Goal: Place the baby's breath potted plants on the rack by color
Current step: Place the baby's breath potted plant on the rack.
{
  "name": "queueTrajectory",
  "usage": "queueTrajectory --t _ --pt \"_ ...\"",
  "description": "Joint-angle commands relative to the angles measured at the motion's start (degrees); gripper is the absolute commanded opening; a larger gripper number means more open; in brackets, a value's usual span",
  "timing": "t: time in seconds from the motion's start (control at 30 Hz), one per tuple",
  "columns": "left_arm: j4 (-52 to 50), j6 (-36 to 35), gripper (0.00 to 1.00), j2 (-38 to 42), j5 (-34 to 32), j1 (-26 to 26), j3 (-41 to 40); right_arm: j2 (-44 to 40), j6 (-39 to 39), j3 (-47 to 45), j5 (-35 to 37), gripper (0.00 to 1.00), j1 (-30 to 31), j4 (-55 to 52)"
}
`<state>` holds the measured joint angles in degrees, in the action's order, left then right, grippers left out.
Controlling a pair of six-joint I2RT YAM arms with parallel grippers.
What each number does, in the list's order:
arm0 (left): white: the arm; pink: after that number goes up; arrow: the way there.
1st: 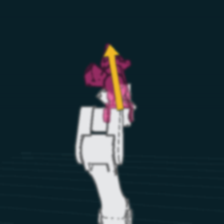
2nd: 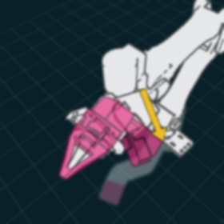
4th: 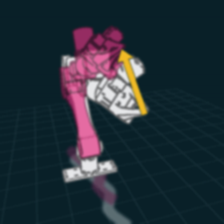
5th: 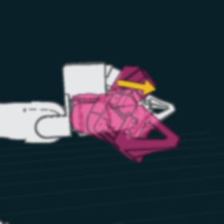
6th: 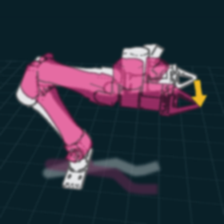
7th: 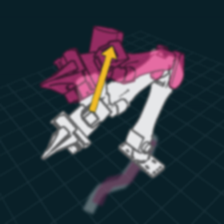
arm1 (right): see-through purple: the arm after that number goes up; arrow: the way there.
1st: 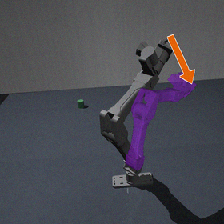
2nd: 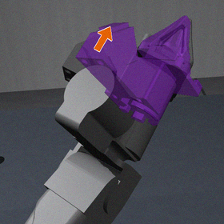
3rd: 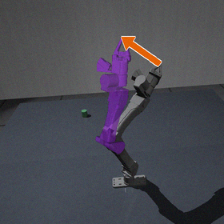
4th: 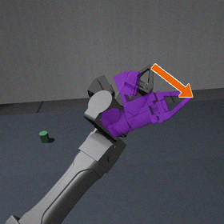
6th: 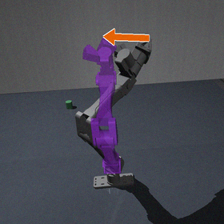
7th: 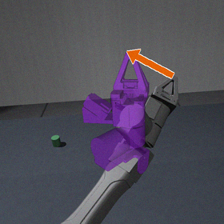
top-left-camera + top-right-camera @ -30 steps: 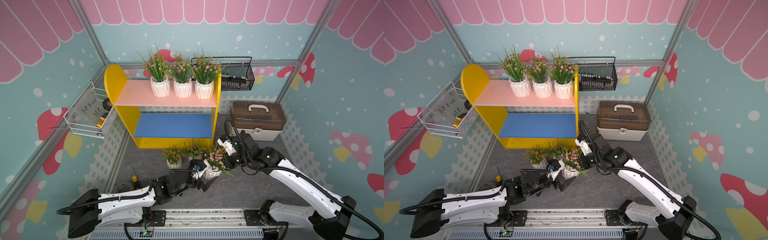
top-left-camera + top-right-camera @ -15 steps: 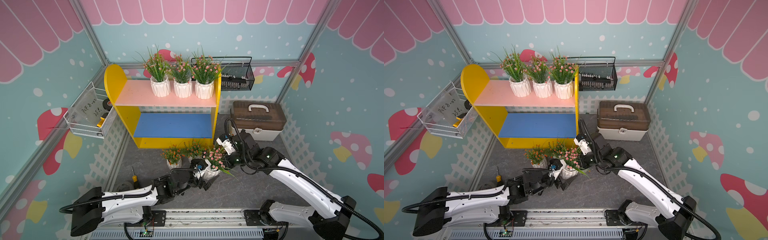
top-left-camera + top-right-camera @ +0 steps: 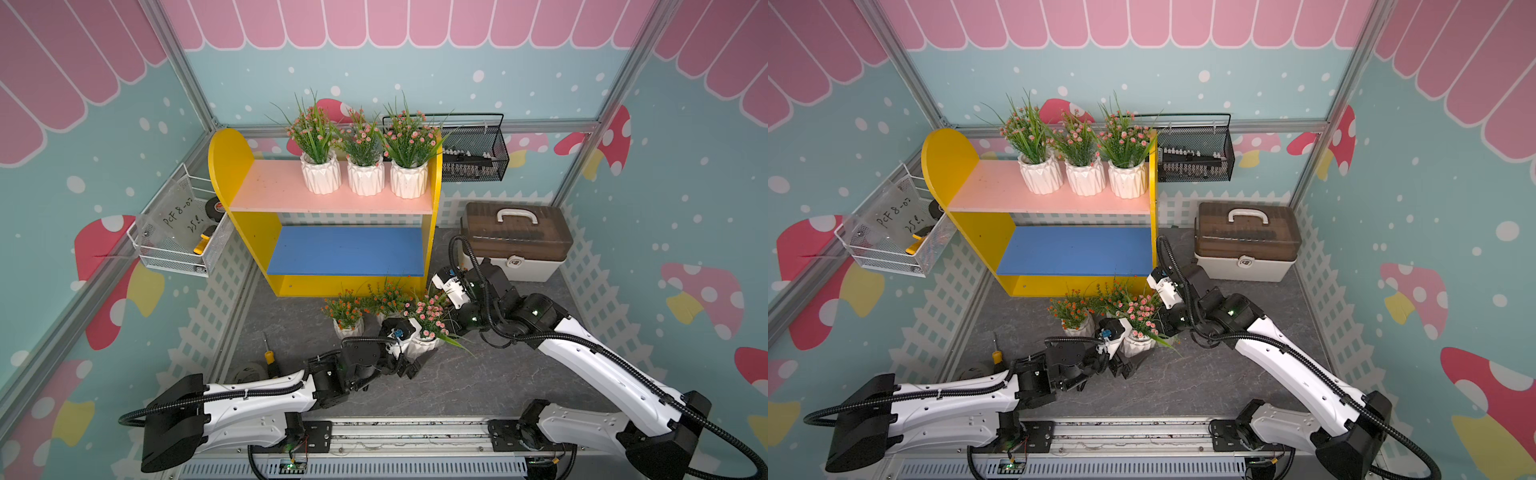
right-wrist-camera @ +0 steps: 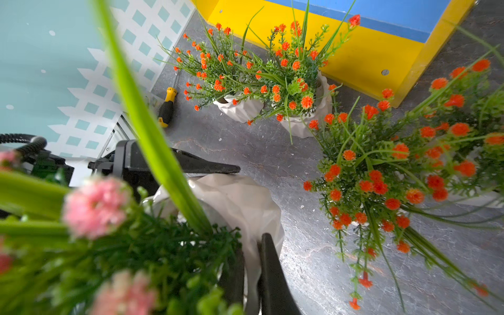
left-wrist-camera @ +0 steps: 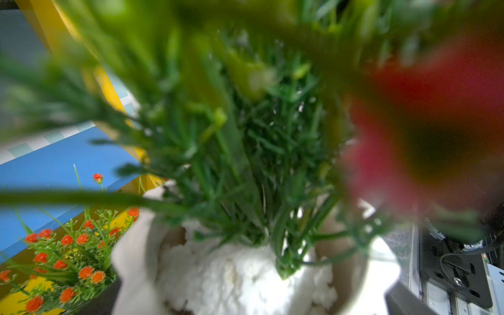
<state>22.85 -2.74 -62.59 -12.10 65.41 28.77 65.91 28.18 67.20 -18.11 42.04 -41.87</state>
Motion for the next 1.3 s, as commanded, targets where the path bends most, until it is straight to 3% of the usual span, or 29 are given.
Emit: queueTrajectory --t 0.0,0.2,0.5,0.77,0.97,1.27 --pt "2.1 1.2 0.82 0.8 -2.2 0.2 0.8 -1.4 -0.1 -0.1 -0.8 0.22 -0.2 2.9" --pt "1.8 1.7 0.80 1.8 -4.0 0.0 0.7 -4.3 -0.6 0.5 2.3 0.30 -2.3 0.9" --pt "-1.8 2.7 0.80 7.4 -4.7 -3.2 0.1 -12.3 -2.3 -1.2 5.9 0.31 -11.8 -3.2" --pt "-8.7 2.3 0.80 14.0 -7.9 -7.0 1.7 -15.0 -1.9 -5.1 5.3 0.31 -14.2 -3.3" --pt "-17.5 0.7 0.80 16.8 -11.3 -12.1 7.6 -16.2 -0.3 -9.3 4.3 0.31 -14.7 -0.6" --pt "-27.3 -1.7 0.80 13.4 -10.2 -22.5 21.1 -16.8 0.2 -11.1 3.5 0.31 -15.0 0.1"
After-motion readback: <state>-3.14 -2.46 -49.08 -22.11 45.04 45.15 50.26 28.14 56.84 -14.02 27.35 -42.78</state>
